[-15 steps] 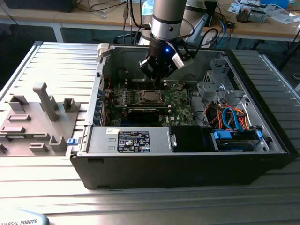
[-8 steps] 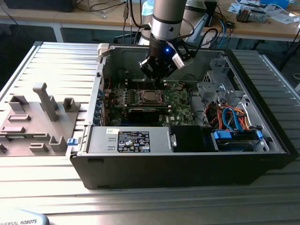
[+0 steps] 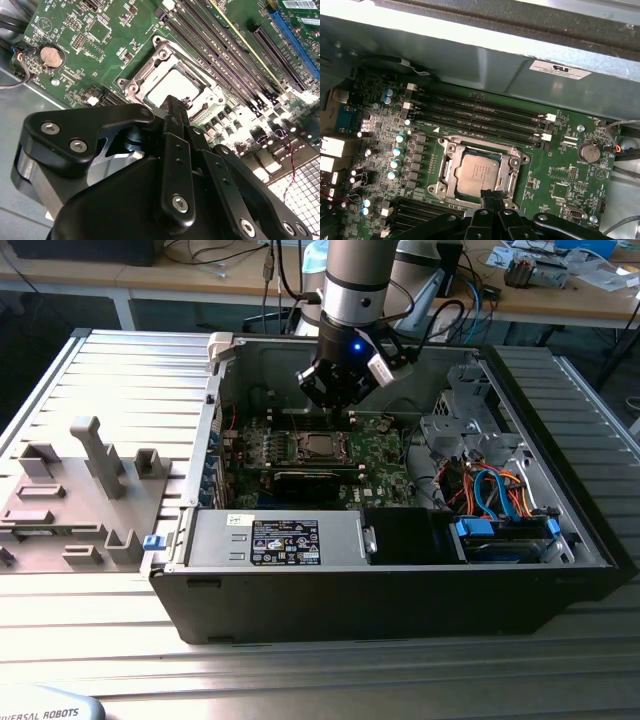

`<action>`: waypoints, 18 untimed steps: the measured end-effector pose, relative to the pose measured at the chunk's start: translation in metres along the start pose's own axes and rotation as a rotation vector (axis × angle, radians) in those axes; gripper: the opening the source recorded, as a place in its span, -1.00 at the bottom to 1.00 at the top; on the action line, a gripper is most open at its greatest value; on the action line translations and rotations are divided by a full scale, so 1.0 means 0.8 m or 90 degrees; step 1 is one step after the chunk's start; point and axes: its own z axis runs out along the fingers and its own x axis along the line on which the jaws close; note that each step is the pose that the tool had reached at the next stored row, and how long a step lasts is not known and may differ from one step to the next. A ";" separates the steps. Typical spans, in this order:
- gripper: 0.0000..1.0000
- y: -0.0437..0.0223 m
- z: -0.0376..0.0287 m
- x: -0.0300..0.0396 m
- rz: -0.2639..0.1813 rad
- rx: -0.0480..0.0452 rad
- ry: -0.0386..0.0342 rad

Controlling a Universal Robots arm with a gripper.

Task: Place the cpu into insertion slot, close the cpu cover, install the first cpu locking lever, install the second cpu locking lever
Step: 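Install the first cpu locking lever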

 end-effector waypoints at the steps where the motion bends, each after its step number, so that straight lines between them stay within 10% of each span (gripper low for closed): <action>1: -0.79 0.0000 0.0000 -0.0001 -0.005 0.0001 0.0000; 18: -0.79 0.0000 0.0000 -0.0001 -0.018 0.0005 0.0002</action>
